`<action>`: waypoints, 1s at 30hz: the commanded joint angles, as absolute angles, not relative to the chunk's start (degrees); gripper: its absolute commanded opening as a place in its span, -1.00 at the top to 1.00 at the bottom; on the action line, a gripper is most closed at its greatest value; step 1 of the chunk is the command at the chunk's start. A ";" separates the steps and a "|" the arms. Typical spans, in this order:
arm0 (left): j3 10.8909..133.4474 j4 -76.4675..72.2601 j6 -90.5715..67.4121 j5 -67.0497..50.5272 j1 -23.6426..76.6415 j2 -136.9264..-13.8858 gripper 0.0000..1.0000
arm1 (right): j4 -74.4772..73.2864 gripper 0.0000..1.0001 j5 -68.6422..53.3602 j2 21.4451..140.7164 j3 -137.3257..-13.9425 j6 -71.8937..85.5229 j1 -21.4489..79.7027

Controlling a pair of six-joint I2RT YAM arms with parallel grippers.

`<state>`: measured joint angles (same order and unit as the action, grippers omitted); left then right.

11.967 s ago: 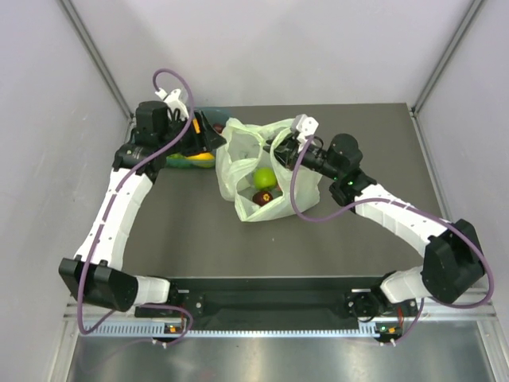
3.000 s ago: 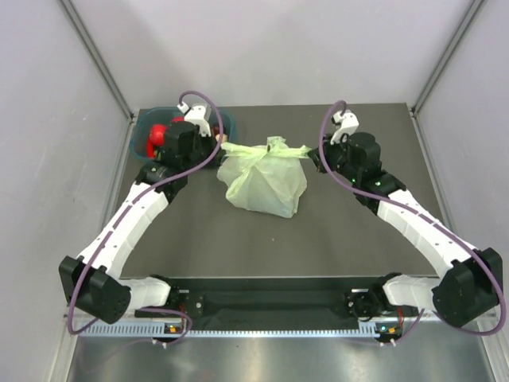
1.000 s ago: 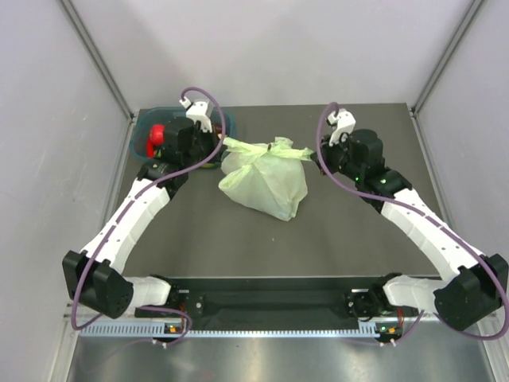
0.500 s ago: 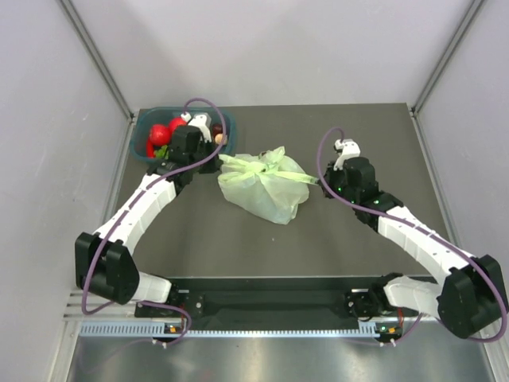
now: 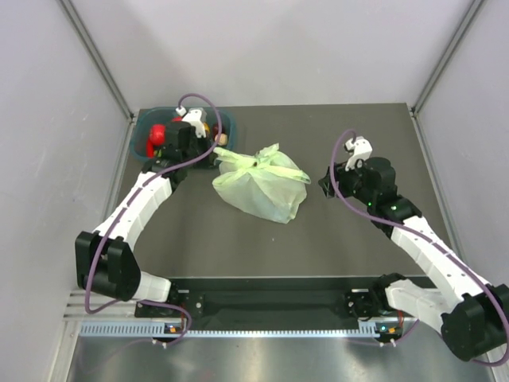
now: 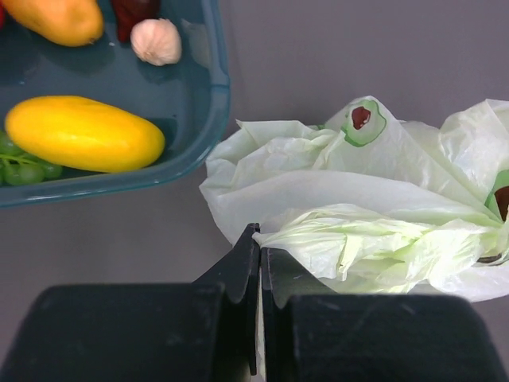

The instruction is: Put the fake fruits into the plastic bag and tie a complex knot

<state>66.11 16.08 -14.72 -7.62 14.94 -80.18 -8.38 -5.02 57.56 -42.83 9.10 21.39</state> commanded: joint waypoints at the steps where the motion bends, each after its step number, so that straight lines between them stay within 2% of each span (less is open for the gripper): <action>1: 68.73 12.22 -11.95 -5.71 13.62 -80.16 1.00 | -9.32 -0.33 -11.06 54.67 -45.70 5.01 18.73; 2: 68.73 11.96 -11.87 -6.15 13.62 -80.24 1.00 | -8.53 -0.54 -13.16 54.15 -45.96 4.66 18.46; 9: 69.08 11.51 -11.43 -8.08 13.89 -79.98 1.00 | -3.70 -0.77 -29.52 57.47 -49.21 5.89 18.02; 14: 69.26 11.42 -11.51 -8.79 13.89 -80.24 1.00 | -4.92 -0.79 -33.13 65.45 -54.57 3.17 19.33; 22: 69.52 11.42 -11.78 -9.05 14.06 -79.89 1.00 | -7.29 -0.79 -25.93 73.47 -59.50 -2.46 25.05; 24: 69.52 11.43 -11.86 -9.05 14.15 -79.89 1.00 | -7.56 -0.73 -25.58 74.97 -59.50 -2.99 26.01; 27: 69.61 11.51 -11.95 -9.23 14.24 -80.07 1.00 | -7.03 -0.45 -25.22 75.94 -59.15 -2.90 26.98; 28: 69.70 11.51 -11.95 -9.23 14.33 -80.07 1.00 | -6.94 -0.34 -25.14 76.02 -59.06 -2.64 27.07; 29: 69.78 11.69 -11.95 -9.05 14.41 -80.16 1.00 | -6.42 -0.10 -25.05 75.94 -58.71 -2.46 27.16; 30: 69.79 11.60 -11.95 -8.97 14.41 -80.24 1.00 | -6.42 0.03 -25.05 75.94 -58.62 -2.37 27.16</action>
